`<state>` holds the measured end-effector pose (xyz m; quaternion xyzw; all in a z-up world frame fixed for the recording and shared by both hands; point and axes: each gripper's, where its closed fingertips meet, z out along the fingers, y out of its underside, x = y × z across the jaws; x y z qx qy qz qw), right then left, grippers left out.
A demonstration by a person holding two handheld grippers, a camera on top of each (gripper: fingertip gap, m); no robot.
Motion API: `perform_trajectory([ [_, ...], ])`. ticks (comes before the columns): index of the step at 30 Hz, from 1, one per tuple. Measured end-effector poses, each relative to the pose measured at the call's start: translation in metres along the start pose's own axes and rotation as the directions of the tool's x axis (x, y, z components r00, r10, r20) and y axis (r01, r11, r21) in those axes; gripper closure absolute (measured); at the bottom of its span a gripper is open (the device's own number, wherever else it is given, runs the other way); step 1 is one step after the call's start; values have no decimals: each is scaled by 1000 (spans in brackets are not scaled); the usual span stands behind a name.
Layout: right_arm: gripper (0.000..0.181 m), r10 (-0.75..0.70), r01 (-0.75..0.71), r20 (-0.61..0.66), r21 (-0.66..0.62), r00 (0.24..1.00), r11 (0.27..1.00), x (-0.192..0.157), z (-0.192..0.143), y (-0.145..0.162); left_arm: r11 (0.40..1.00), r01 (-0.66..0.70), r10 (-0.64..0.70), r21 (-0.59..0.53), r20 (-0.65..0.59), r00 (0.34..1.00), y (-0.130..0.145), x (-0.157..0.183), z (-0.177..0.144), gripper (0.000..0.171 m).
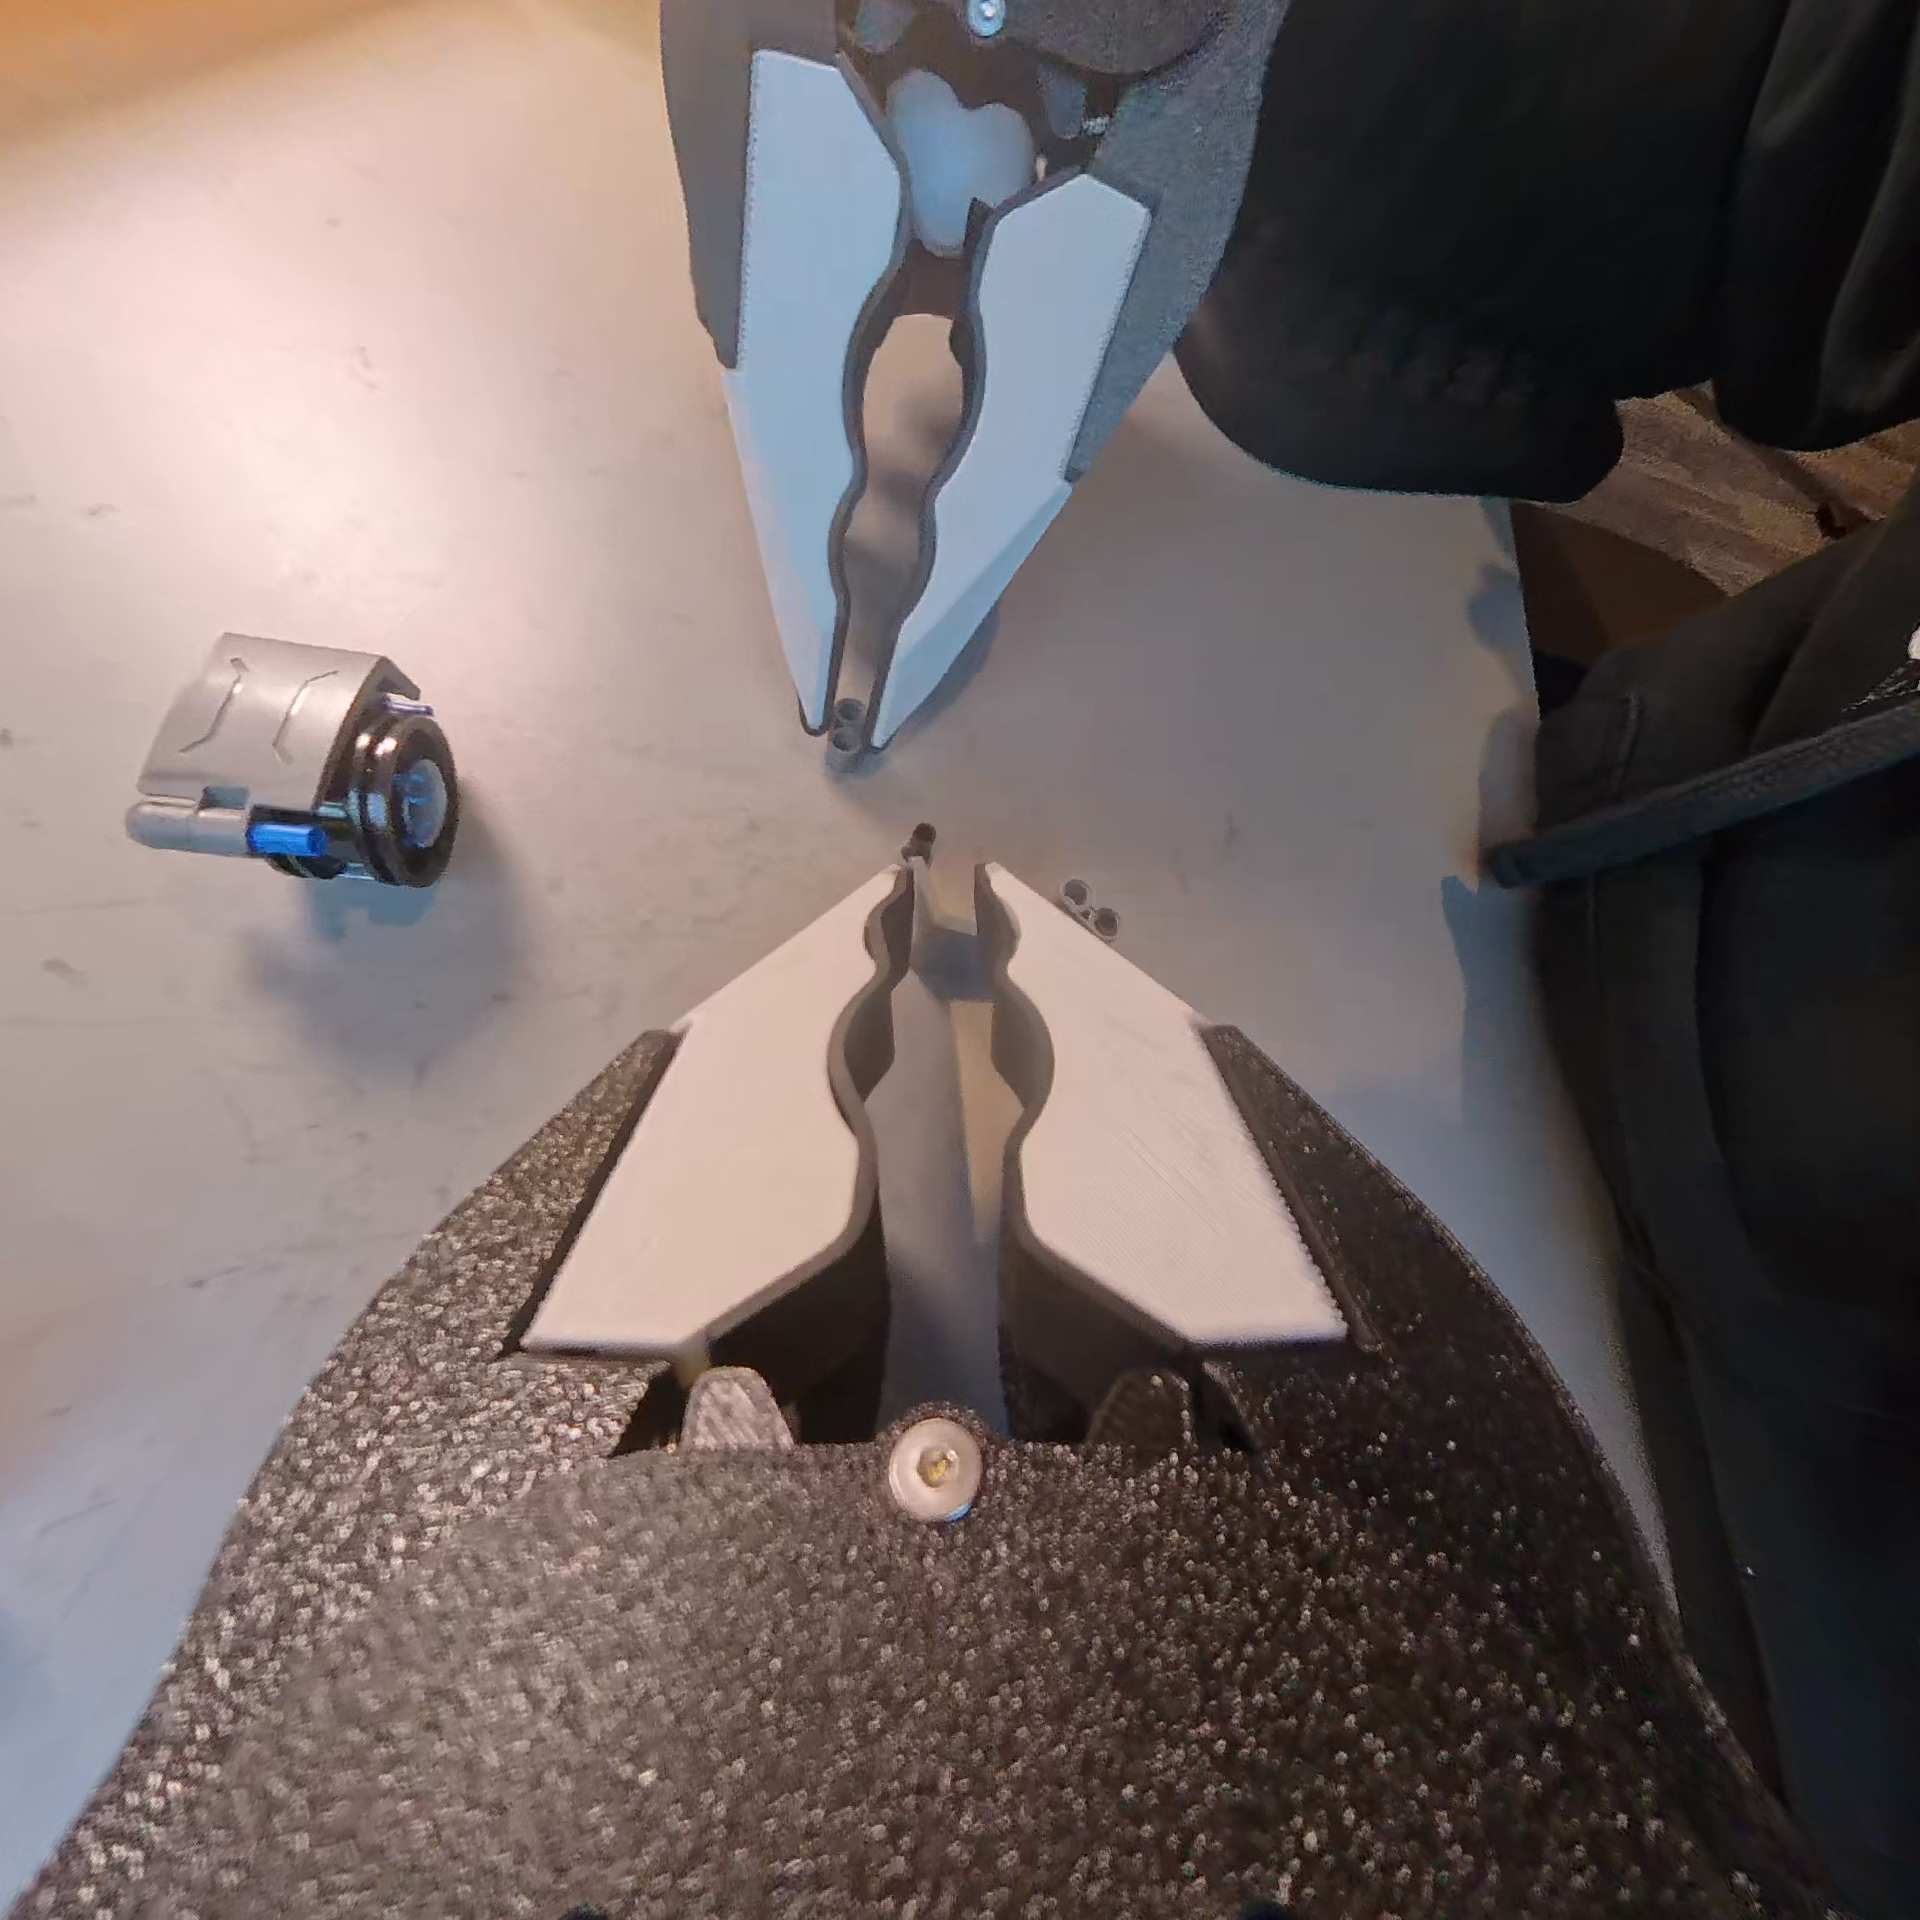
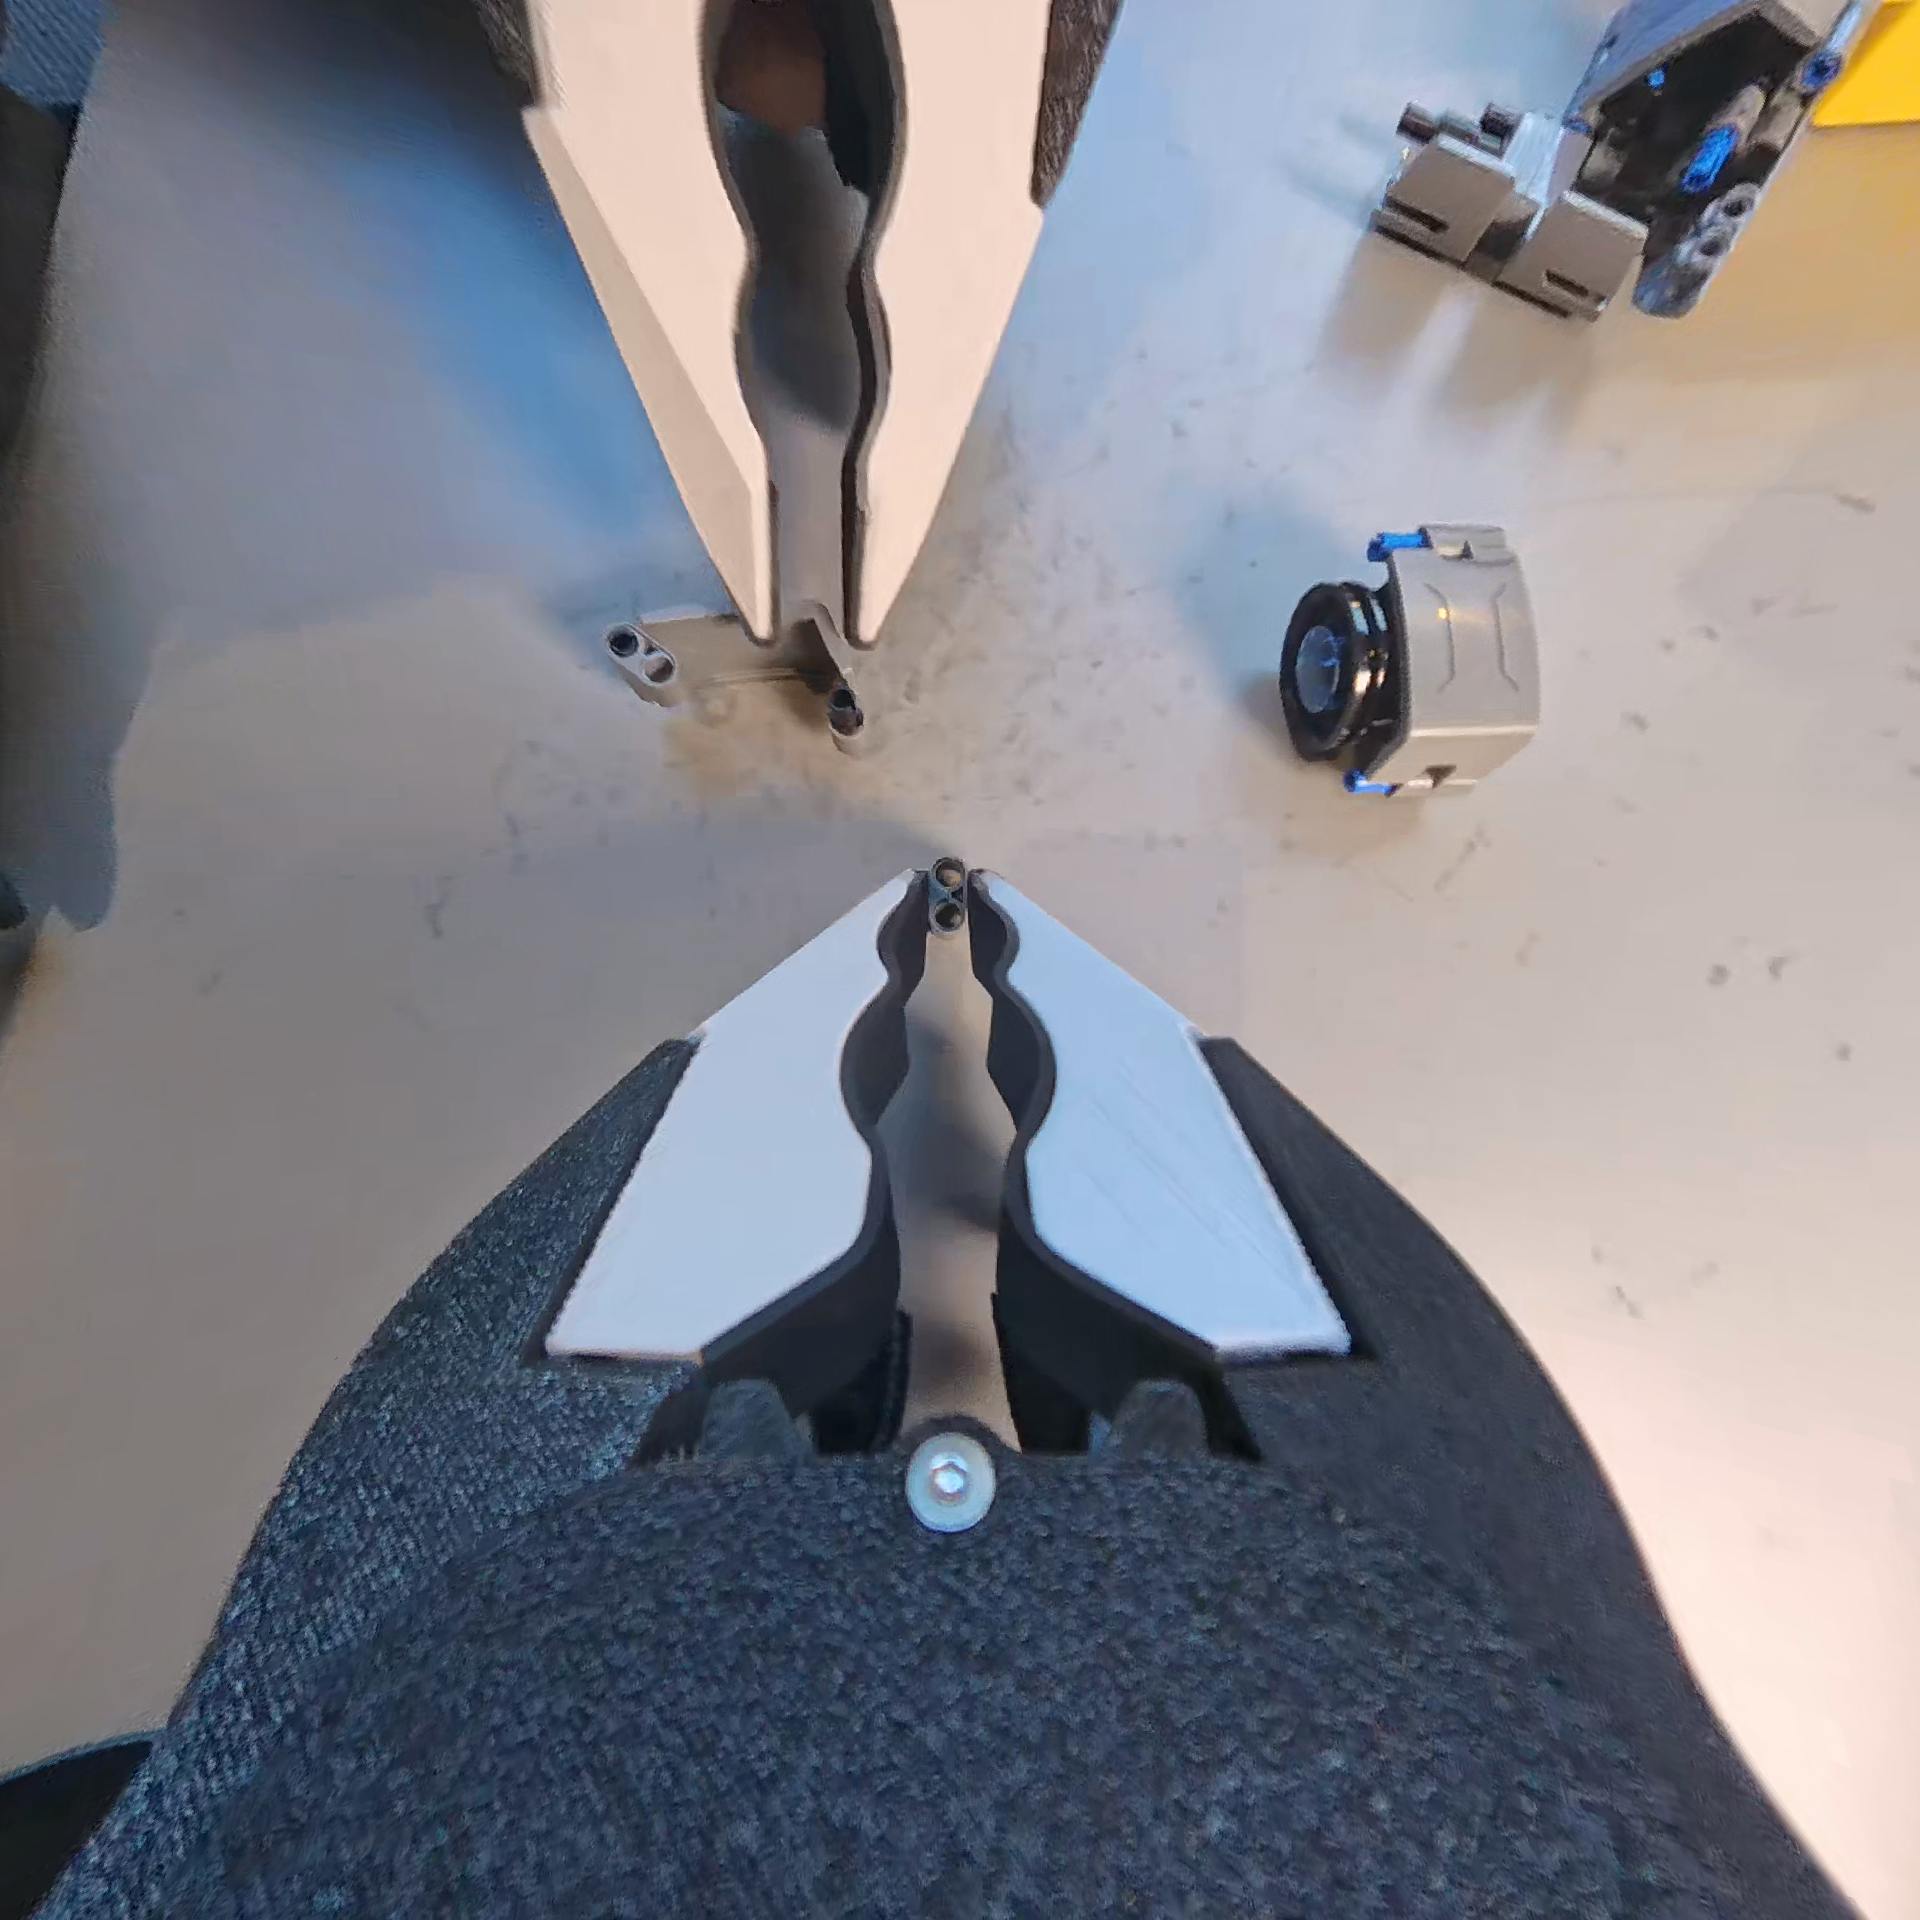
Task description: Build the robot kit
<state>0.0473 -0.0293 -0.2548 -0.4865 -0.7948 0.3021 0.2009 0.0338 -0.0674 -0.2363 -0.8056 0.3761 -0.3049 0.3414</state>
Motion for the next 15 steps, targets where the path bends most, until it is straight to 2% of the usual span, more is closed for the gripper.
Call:
perform_trajectory([
  [6,176,-60,56,55,72,997,996,-15,-6,-26,996,-57,62,-75,65,996,3,-2,7,168],
  [15,176,-61,55,82,75,995,996,-20,-5,-31,985,-121,134,-121,109,985,4,-3,9,169],
])
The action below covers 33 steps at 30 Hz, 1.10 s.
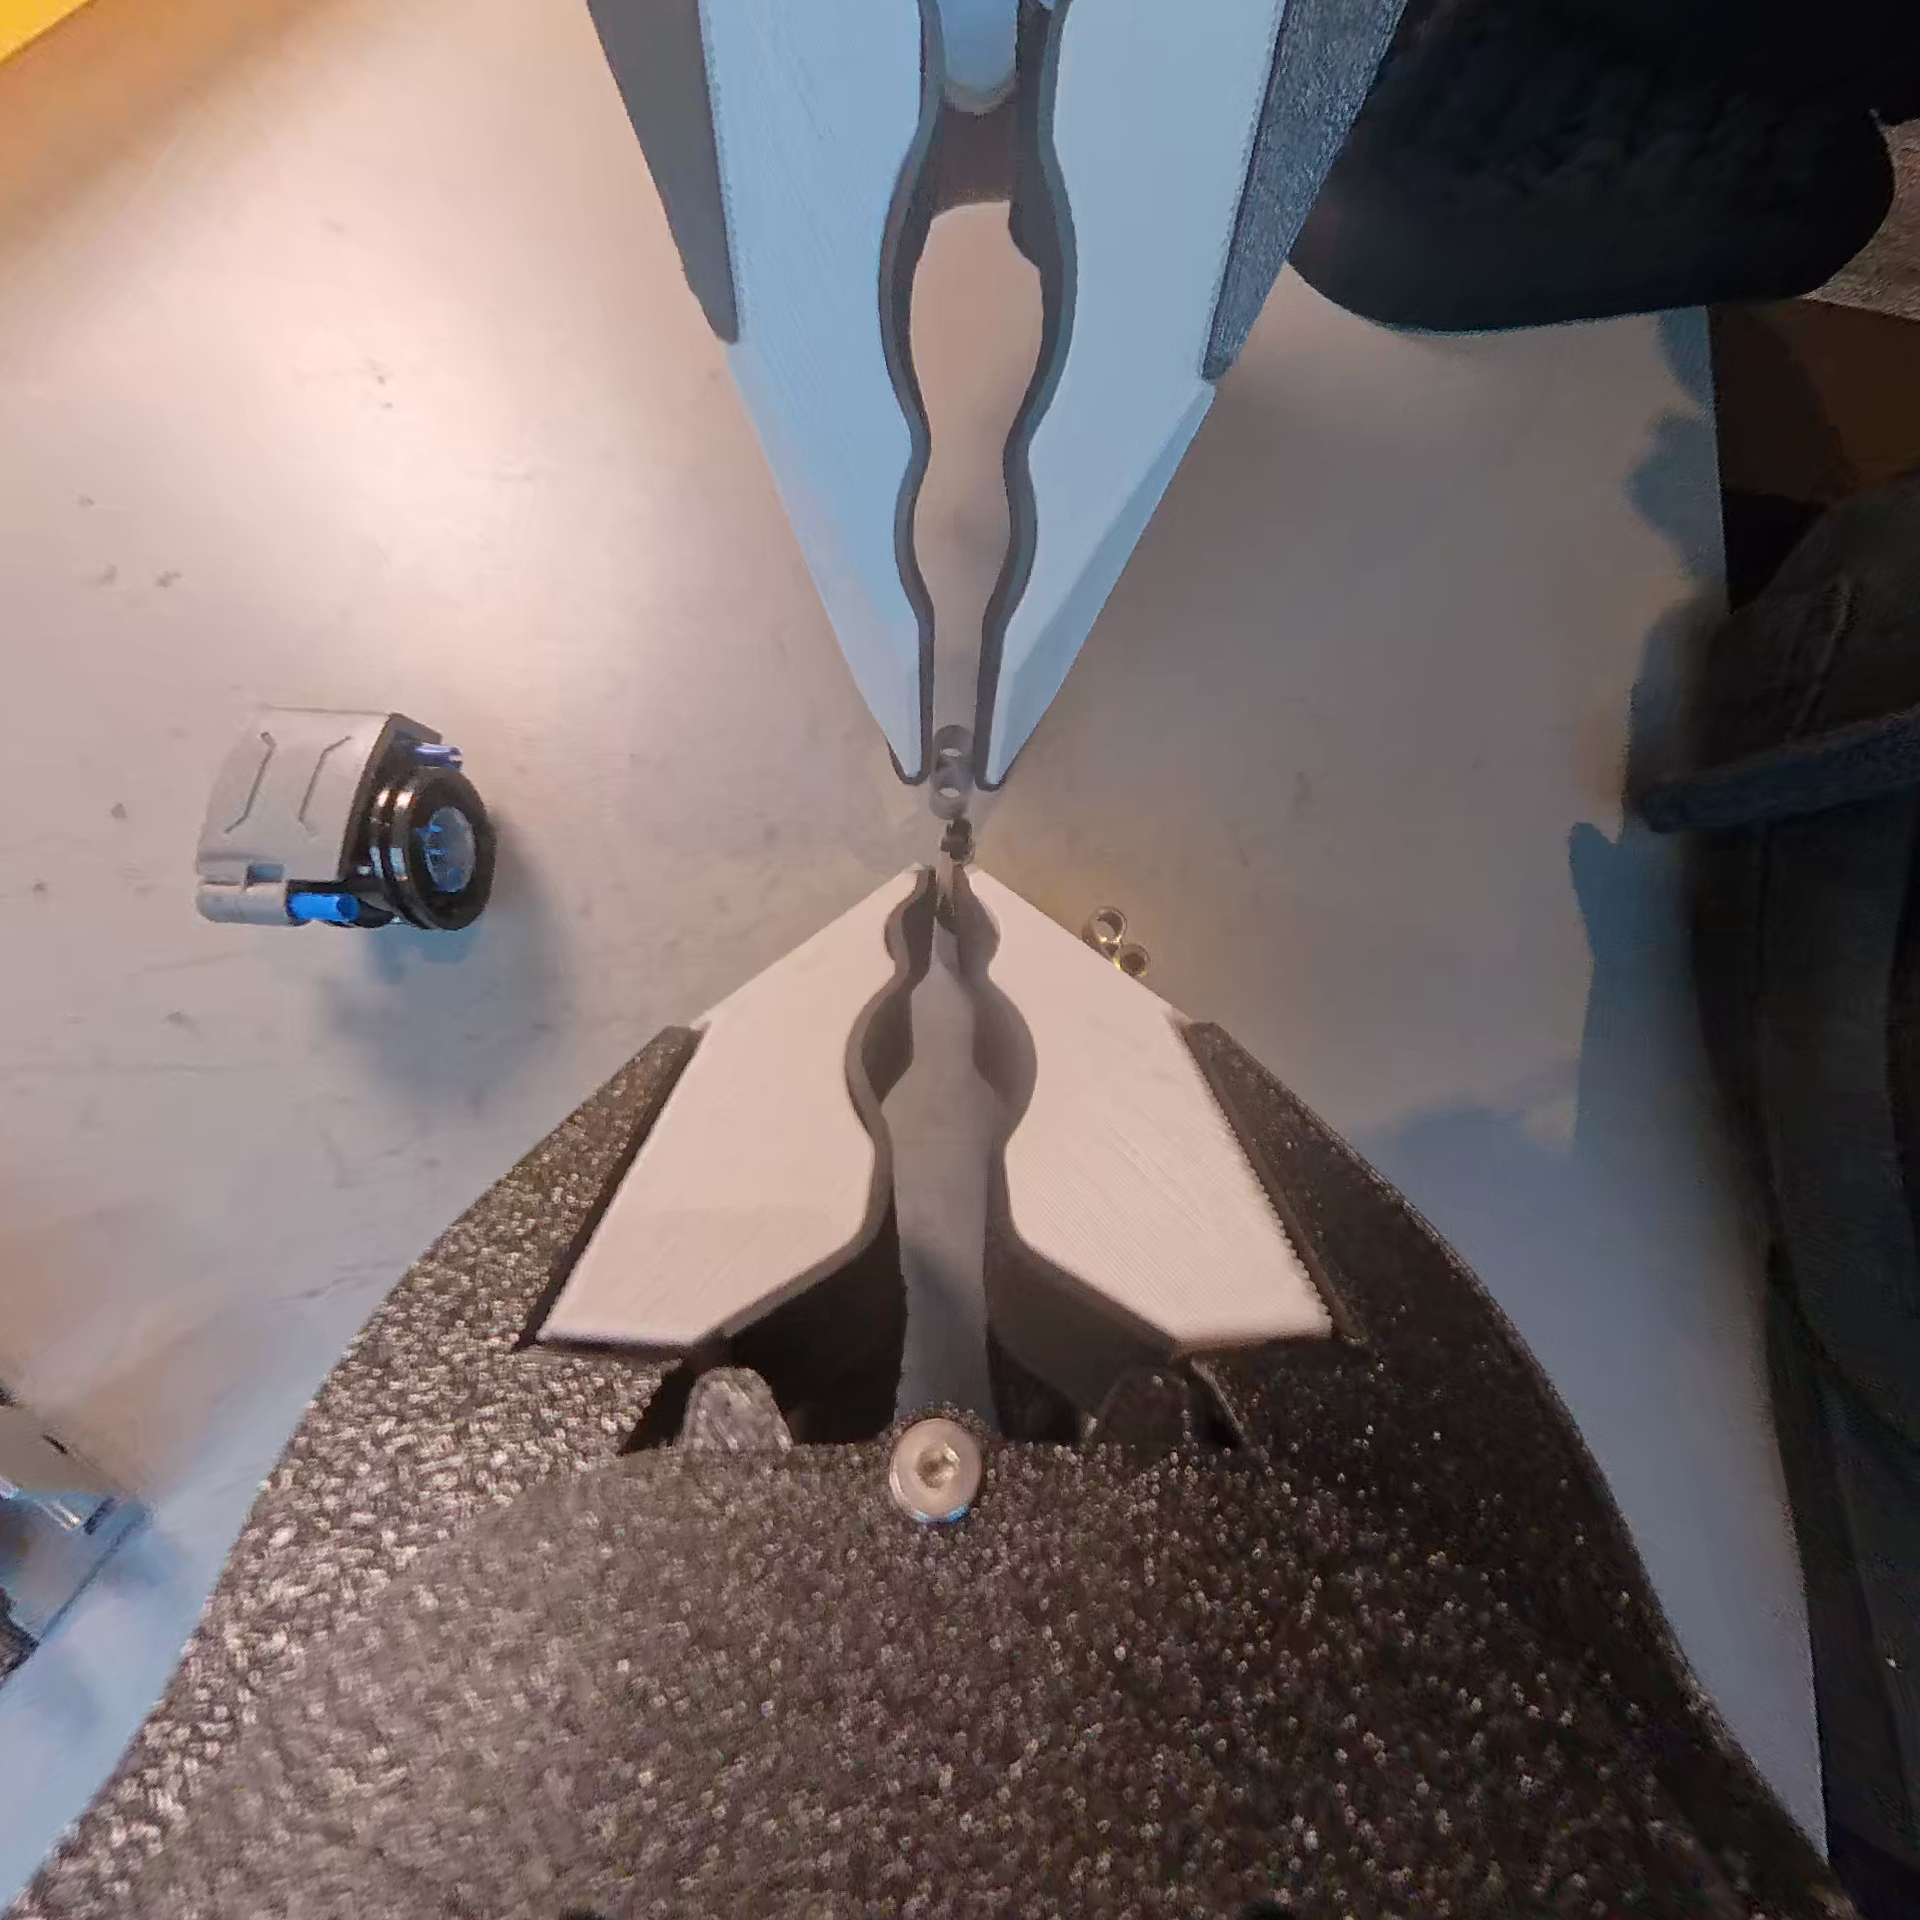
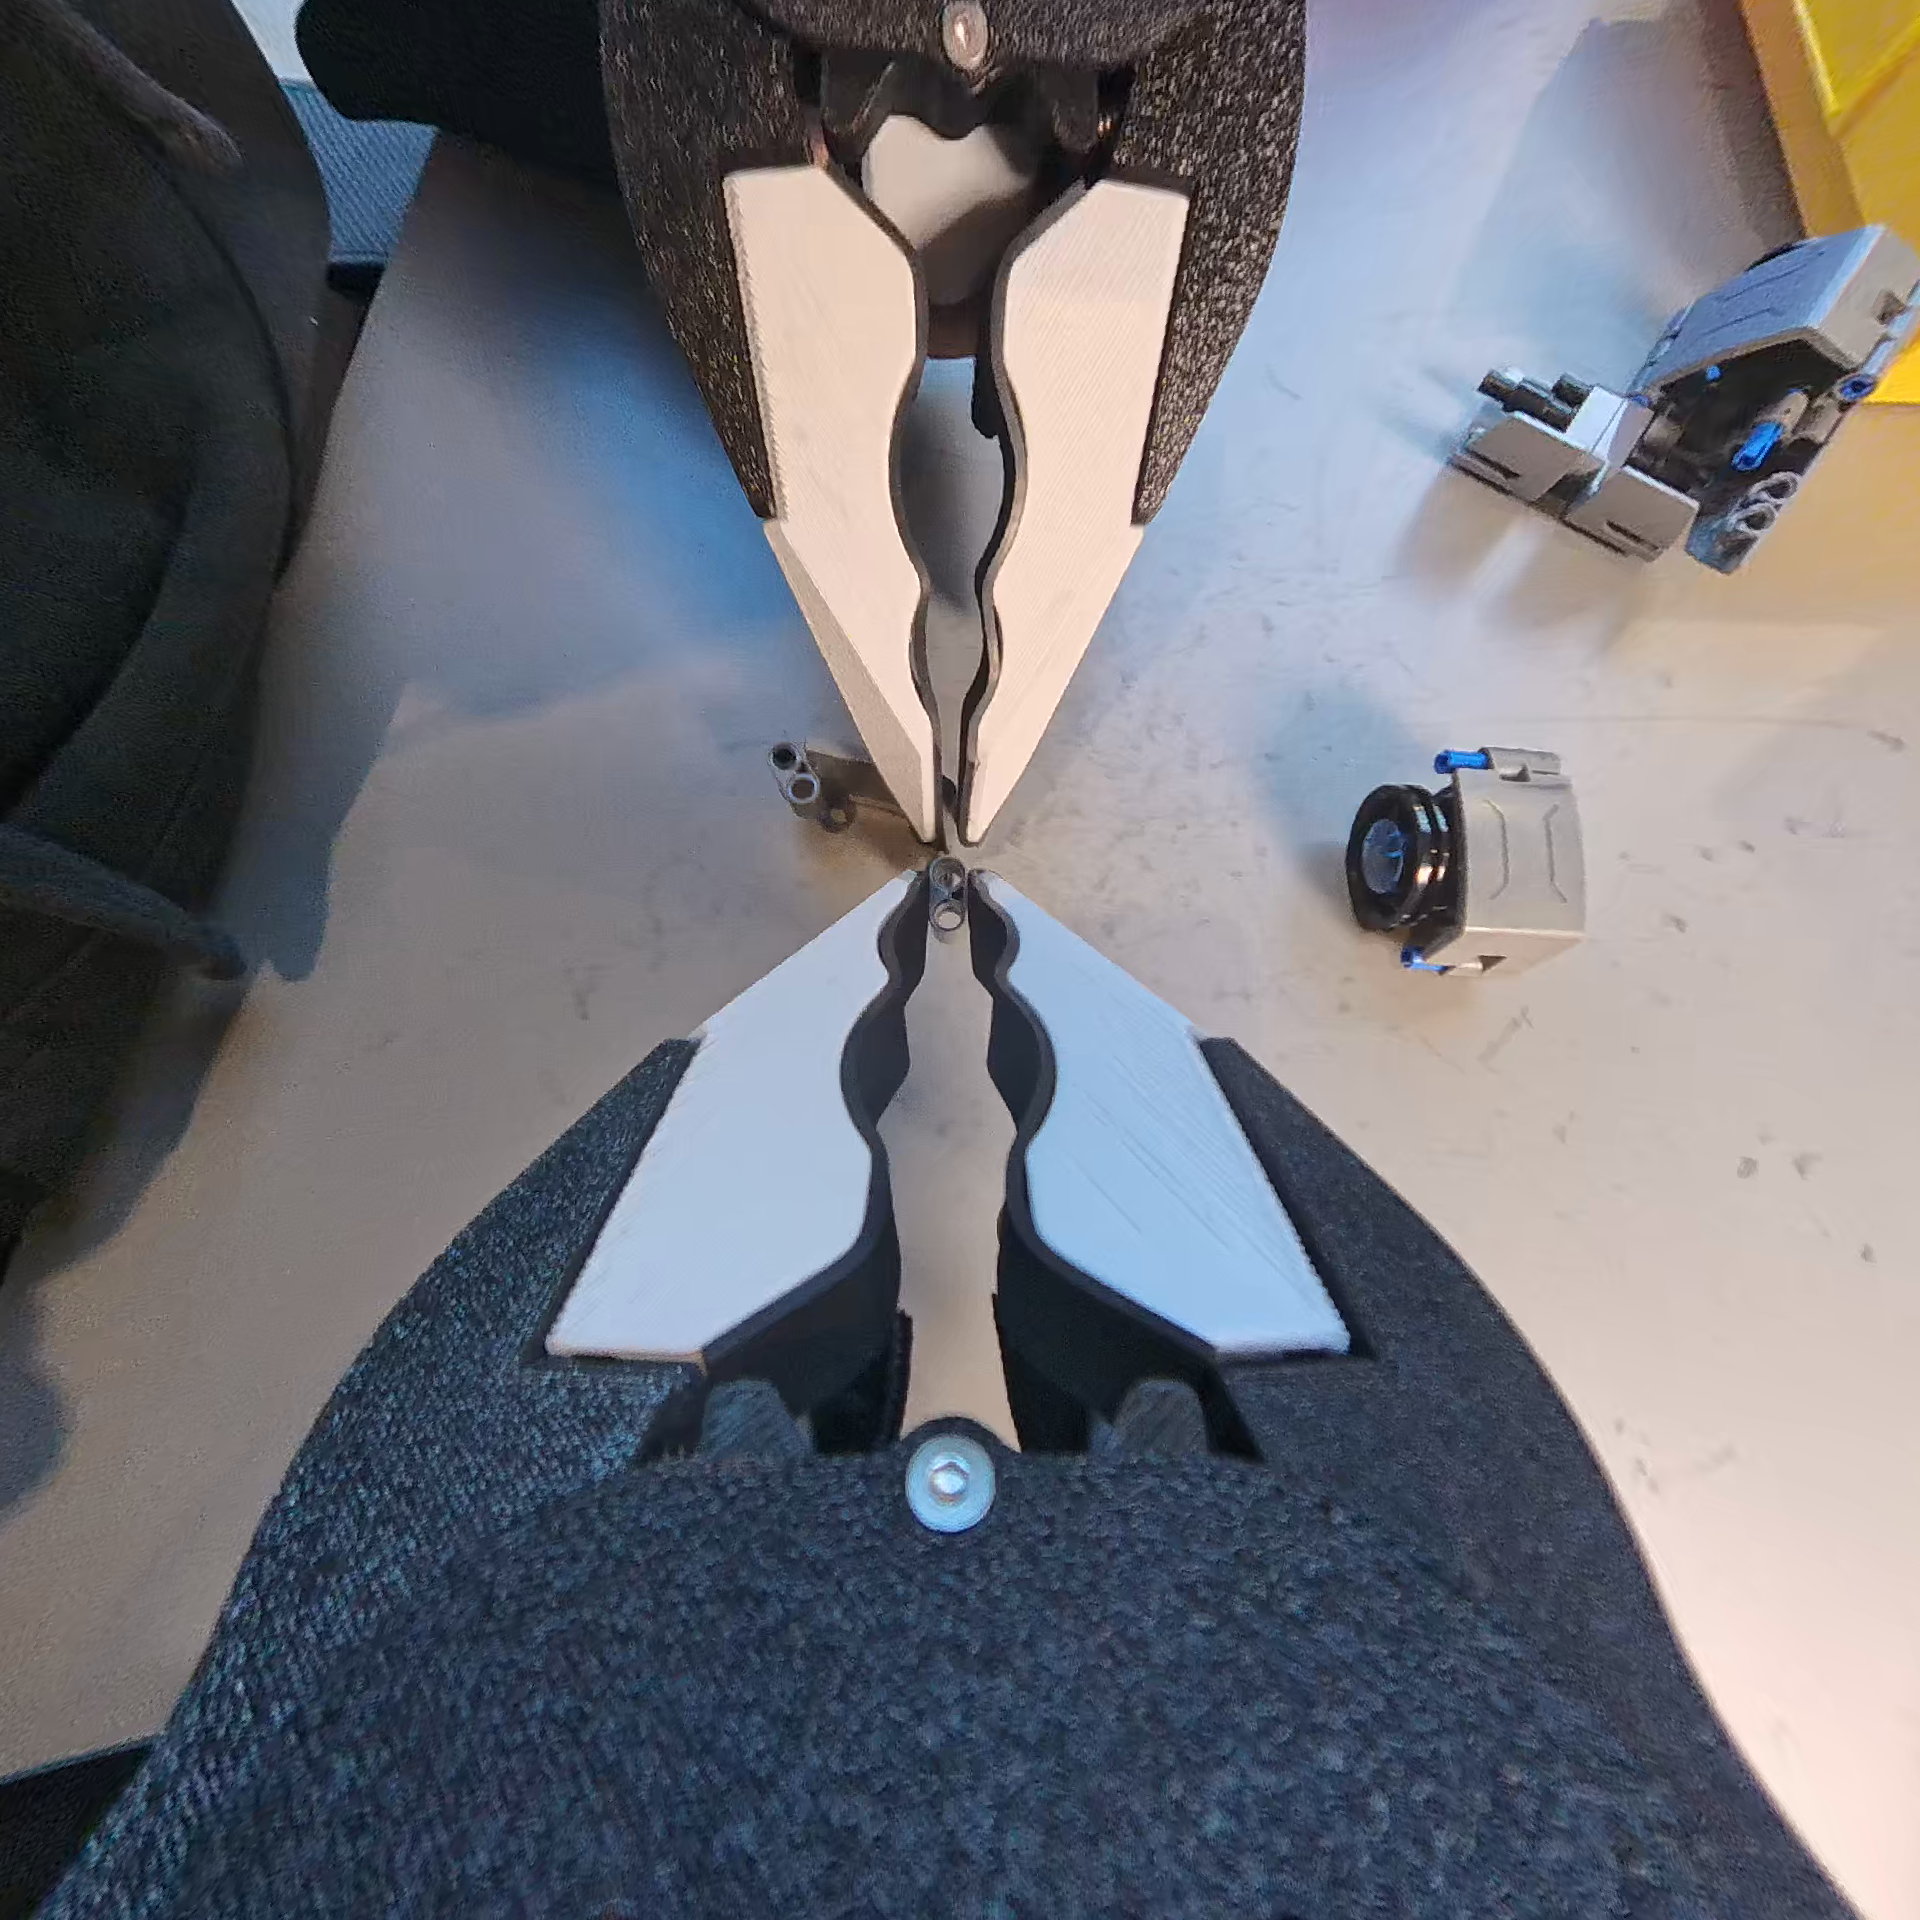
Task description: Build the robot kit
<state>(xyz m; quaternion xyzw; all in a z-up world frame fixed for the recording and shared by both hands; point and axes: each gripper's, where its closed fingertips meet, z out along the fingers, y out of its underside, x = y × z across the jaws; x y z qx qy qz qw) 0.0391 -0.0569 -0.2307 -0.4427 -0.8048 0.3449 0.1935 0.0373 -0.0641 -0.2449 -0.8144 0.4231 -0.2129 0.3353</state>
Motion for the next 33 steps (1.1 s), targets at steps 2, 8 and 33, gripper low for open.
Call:
perform_trajectory([
  [2,176,6,-6,13,11,1000,1000,-2,0,-3,1000,2,-2,2,-3,1000,0,0,0,169],
  [8,176,6,-6,7,-40,1000,999,-2,5,3,1000,4,-4,6,-1,1000,1,0,0,169],
  [33,176,-51,61,51,-222,997,973,-3,8,-2,999,14,-14,29,7,1000,2,1,0,169],
])
